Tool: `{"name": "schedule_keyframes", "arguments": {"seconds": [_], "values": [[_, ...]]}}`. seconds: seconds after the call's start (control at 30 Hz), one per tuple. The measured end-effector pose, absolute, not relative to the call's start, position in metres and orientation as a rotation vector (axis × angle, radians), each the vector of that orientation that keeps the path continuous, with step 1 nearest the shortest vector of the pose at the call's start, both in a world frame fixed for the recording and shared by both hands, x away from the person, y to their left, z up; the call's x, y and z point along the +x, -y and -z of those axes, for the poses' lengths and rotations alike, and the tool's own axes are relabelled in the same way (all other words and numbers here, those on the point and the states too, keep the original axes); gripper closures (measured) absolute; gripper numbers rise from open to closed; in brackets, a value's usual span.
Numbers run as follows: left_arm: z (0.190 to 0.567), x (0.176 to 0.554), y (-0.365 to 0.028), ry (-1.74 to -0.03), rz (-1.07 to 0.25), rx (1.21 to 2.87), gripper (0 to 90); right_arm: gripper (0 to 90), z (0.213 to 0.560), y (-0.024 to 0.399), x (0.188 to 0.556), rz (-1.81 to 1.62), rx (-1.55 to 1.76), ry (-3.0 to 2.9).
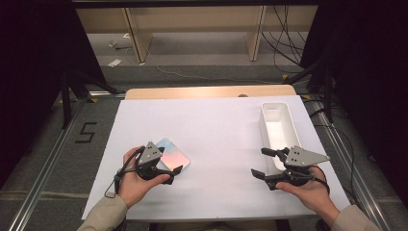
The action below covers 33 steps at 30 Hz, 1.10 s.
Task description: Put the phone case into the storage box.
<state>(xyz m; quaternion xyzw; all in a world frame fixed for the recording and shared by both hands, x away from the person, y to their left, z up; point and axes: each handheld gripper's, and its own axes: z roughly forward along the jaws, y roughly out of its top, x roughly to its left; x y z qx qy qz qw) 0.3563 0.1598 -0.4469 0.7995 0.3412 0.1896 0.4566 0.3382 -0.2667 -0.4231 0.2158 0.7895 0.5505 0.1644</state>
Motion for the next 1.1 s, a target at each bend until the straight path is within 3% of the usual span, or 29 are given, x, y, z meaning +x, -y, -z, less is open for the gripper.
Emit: {"name": "schedule_keyframes", "arguments": {"seconds": [0.23,0.37,0.47,0.53,0.67,1.1], "values": [[0.446,0.356,-0.160,-0.838,-0.469,1.963,6.8,20.2,0.422,0.268,0.338,-1.581,0.631,-2.234],[0.444,0.357,-0.158,-0.838,-0.473,1.938,11.0,20.3,0.422,0.266,0.338,-1.577,0.628,-2.236],[0.442,0.361,-0.153,-0.870,-0.529,1.931,47.1,20.6,0.423,0.265,0.339,-1.576,0.633,-2.236],[0.442,0.365,-0.152,-0.889,-0.547,1.947,66.1,20.8,0.423,0.265,0.339,-1.579,0.631,-2.236],[0.445,0.375,-0.145,-0.942,-0.516,1.970,89.8,21.1,0.423,0.264,0.340,-1.578,0.628,-2.240],[0.463,0.405,-0.109,-1.045,-0.440,2.070,90.0,21.8,0.423,0.265,0.339,-1.584,0.628,-2.239]]}}
